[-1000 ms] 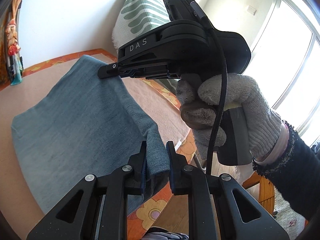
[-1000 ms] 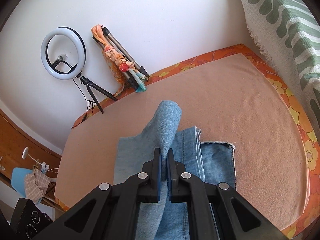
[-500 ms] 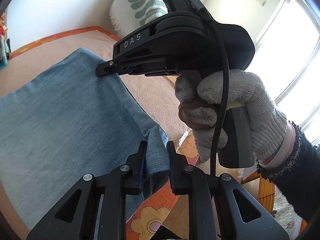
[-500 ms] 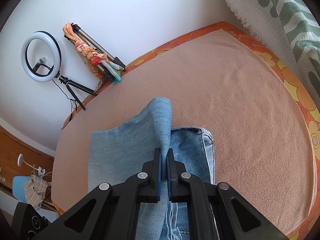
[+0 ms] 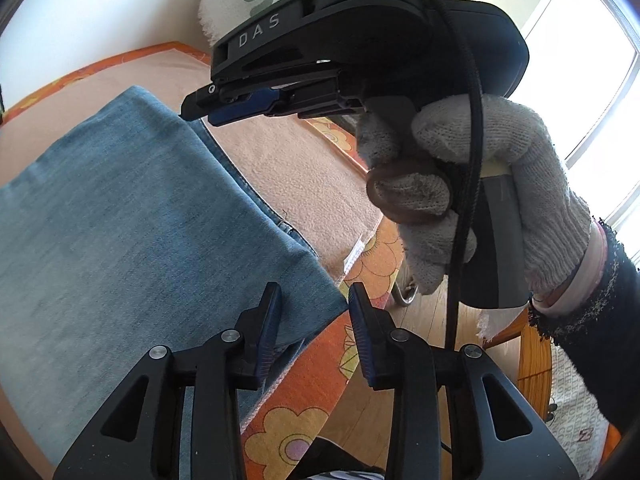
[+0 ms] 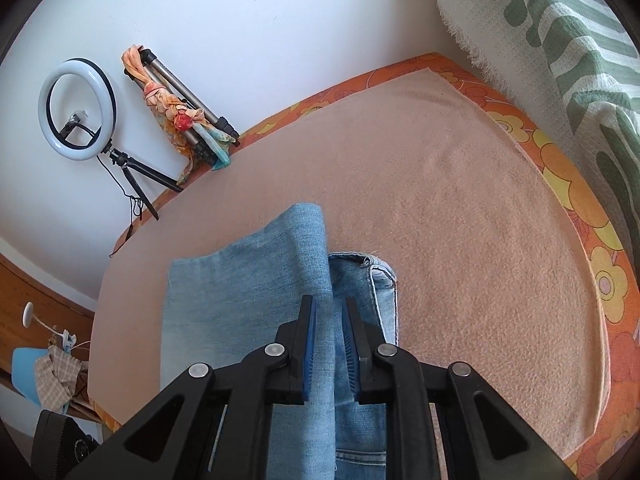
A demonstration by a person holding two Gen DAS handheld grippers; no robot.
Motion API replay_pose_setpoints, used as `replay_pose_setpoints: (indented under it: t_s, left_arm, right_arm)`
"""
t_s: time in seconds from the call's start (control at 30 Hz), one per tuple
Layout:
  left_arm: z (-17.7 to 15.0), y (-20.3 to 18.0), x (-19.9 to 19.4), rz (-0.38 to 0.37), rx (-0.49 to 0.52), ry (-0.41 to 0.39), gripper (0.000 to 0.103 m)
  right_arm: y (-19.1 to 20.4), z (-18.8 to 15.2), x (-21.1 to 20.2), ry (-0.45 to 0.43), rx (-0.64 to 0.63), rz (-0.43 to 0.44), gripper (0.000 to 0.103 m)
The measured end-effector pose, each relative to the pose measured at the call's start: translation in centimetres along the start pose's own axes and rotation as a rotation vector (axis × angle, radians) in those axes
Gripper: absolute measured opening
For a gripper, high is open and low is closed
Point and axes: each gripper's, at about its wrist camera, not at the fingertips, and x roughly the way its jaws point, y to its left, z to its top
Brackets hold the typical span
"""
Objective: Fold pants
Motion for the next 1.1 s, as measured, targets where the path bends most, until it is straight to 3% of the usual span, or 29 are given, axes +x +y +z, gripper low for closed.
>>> replay_pose_setpoints:
  t_s: [0.13,0.2,0.27,0.33,0.43,0.53,0.57,0.7,1.1]
  left_arm:
    - [-0.3,-0.1,-1.1,0.006,0.012,-0.004,0.033]
    - [-0.6,-0.3,-2.4,0.017,0.021,-0.015,0.033]
    - [-1.1,0.0,-4.0,0.026,0.021,-0.035,0.045]
    - [-2.1,0.4,-6.0,0.037,0.007,-0.064,0.049]
    - [-2.5,2.4,-8.8,0.050,-0.033,-0.097,0.049]
    - [-2.9,4.7,-10.8,0.086,-0.087,-0.125,0.057]
    - [-2.8,5.9,-11.5,0.102,-0.103,-0.126,0.062]
    - [-3.5,9.9,-12.7,0.196,-0.173,-0.101,0.063]
    - [-5.7,18.1,-10.1,0.117,-0.449,-0.074,0.063]
  right_arm:
    - [0.0,-0.4,-2.2,-0.027,-0.019,-0.018,0.056]
    - [0.0,-0.7,-3.0,-0.036,-0.019,-0.019,0.066]
    - [0.0,-1.1,-3.4,-0.041,-0.031,-0.010,0.077]
    - [0.3,-1.4,-3.3,-0.037,-0.067,-0.012,0.089]
    - [0.3,-2.0,-2.5,-0.007,-0.118,0.004,0.092]
    - [-0.2,-2.5,-1.0,0.037,-0.130,0.014,0.092]
    - [-0.4,-2.7,-0.6,0.044,-0.130,0.015,0.092]
    - [-1.3,-3.1,0.5,0.034,-0.115,0.053,0.092]
    - [-2.3,-2.6,3.9,0.090,-0.105,0.130,0.092]
